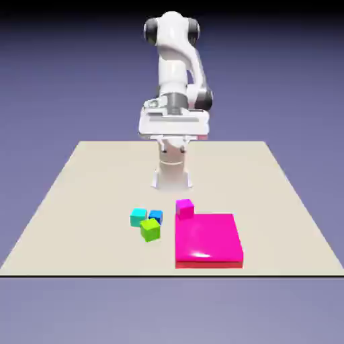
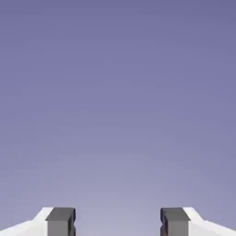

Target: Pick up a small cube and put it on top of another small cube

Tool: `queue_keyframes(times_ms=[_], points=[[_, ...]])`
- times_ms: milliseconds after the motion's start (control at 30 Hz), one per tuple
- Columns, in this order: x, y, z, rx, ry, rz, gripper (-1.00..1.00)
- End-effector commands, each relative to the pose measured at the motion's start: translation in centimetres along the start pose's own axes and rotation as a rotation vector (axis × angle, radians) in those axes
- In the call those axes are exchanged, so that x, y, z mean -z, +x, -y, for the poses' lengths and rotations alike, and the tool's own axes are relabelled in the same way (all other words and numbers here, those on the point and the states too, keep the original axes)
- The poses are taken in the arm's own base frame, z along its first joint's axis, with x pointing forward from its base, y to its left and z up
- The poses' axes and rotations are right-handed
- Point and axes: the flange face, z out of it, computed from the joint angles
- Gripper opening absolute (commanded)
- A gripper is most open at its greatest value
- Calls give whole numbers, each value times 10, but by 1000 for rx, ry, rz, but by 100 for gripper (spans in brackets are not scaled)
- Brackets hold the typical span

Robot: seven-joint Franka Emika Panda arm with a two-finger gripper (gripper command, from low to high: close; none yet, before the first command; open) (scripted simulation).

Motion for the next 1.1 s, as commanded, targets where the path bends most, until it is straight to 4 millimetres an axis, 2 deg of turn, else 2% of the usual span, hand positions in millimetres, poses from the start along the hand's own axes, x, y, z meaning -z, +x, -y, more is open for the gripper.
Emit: queue_keyframes(times_ms=[0, 267, 533, 800, 1067], points=[[1, 3, -5, 5, 10, -2, 0], [2, 24, -49, 43, 79, -11, 0], [-9, 31, -97, 76, 134, -7, 0], [-30, 21, -145, 108, 172, 13, 0], [-57, -4, -190, 141, 194, 51, 0]])
